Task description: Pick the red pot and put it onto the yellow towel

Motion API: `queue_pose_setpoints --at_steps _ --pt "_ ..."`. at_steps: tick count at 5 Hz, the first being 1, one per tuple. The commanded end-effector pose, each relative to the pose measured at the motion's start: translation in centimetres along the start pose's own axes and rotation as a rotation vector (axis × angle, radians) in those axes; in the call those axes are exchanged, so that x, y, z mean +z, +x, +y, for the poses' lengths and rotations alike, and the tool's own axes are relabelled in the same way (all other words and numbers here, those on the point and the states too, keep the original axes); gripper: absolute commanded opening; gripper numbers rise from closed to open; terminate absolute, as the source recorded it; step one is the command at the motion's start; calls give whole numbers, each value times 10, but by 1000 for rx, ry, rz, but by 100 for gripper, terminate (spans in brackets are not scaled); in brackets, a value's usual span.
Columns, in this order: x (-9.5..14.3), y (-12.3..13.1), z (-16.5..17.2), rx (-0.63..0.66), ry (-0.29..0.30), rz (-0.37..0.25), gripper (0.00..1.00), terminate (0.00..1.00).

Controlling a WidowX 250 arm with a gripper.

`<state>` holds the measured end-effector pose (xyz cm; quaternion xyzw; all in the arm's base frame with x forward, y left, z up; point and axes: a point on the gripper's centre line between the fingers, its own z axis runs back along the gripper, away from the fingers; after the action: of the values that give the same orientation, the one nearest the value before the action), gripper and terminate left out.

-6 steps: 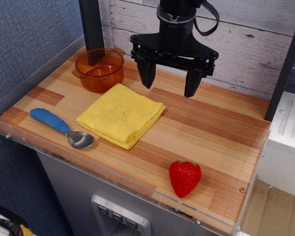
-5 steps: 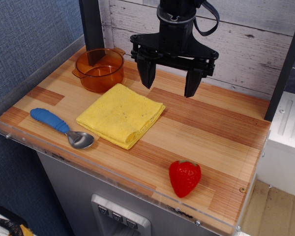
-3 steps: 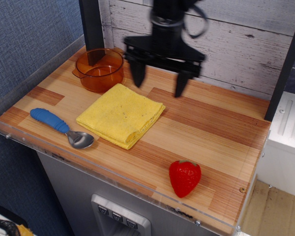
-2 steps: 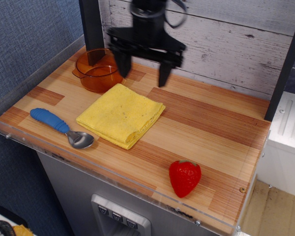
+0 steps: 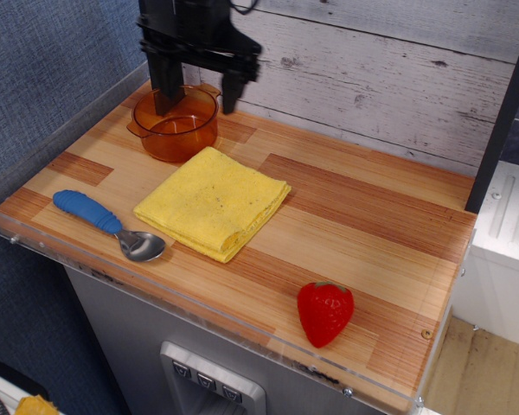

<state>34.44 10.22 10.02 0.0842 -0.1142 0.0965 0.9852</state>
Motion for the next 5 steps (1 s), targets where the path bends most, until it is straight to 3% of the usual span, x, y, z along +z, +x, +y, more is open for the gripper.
queue_pose_setpoints --at_steps 1,3,4,5 --pt "-19 24 22 -22 -78 -45 100 0" --pt "-47 29 9 -70 -163 -45 100 0" --pt "-62 30 5 -93 -124 2 100 0" --pt "-64 31 11 -91 -102 5 100 0"
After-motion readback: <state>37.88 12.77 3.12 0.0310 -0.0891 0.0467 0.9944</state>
